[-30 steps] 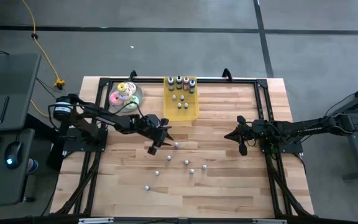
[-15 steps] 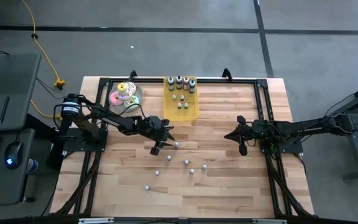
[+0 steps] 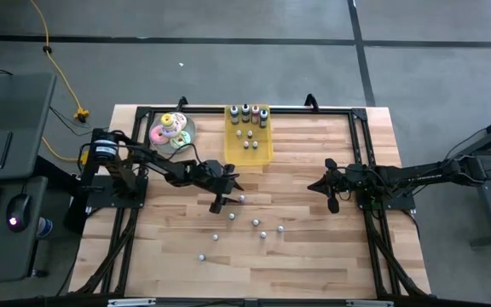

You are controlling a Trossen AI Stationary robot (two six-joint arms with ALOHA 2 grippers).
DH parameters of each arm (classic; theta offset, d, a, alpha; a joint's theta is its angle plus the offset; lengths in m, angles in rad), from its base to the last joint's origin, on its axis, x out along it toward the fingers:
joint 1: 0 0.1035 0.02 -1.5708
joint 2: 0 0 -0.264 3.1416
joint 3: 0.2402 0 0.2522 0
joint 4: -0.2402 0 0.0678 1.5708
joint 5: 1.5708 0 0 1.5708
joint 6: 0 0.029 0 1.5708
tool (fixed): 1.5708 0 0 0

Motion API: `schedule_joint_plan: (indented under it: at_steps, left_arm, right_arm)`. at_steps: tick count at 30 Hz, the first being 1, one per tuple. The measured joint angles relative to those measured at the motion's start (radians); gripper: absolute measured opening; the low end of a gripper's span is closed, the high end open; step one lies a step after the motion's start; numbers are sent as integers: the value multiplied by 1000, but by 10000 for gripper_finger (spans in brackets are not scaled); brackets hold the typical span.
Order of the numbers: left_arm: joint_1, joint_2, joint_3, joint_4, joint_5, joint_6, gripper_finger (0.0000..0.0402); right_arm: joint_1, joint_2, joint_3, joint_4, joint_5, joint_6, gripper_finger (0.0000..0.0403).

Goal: Pick & Place food coloring
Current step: Put the small brown food coloring bottle into the yellow bin

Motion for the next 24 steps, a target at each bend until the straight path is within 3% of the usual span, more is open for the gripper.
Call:
schedule_joint_plan:
  at_steps: [24]
  left_arm:
    - [0,57,40,23,15,-110,214]
  right_arm:
    - [0,0,0,0,0,0,0]
